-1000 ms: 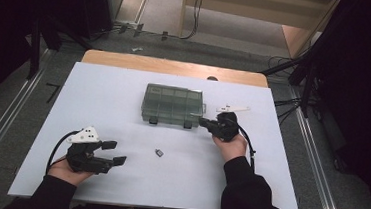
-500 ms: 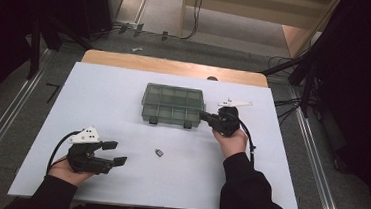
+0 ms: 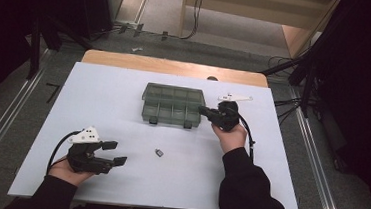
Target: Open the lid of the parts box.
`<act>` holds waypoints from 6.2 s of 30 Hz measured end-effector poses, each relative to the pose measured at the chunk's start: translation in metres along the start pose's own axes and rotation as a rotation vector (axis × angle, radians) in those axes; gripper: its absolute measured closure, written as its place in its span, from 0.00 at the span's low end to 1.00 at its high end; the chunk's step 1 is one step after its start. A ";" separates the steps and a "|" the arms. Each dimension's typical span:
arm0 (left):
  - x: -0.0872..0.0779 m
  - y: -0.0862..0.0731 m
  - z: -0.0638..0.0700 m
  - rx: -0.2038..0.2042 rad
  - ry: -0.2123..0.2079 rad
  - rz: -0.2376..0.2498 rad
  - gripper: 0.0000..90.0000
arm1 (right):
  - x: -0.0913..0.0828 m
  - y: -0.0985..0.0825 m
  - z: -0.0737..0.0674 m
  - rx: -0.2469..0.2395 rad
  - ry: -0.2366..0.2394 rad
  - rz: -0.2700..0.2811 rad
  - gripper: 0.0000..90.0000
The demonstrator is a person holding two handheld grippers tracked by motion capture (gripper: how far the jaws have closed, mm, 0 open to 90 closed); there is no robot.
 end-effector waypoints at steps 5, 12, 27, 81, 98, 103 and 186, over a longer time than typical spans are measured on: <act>0.000 0.000 -0.001 -0.007 0.011 0.003 0.34 | 0.001 0.007 0.001 -0.003 -0.003 0.002 0.98; 0.004 0.004 -0.001 -0.009 0.014 -0.004 0.35 | 0.004 0.010 0.002 0.003 -0.004 0.000 0.98; 0.009 0.023 -0.015 -0.047 0.017 0.001 0.35 | 0.003 0.013 -0.001 -0.004 0.002 0.000 0.98; 0.036 0.096 -0.069 -0.072 0.063 0.012 0.34 | 0.000 0.017 -0.006 0.001 0.024 -0.007 0.98; 0.055 0.115 -0.093 -0.063 0.086 0.009 0.35 | 0.000 0.019 -0.007 -0.009 0.016 -0.001 0.98; 0.061 0.120 -0.098 -0.071 0.085 0.014 0.35 | 0.000 0.019 -0.006 -0.005 0.012 0.000 0.98; 0.076 0.152 -0.122 -0.061 0.189 0.073 0.68 | 0.025 0.028 0.036 -0.008 -0.138 0.047 0.71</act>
Point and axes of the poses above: each handheld gripper's, and its own axes: x roughly forward along the jaws, y roughly out of its top, z roughly to its right, the point moved 8 cm from there along x, roughly forward along the jaws, and after that the axes turned 8 degrees about -z, right-handed, at the moved point
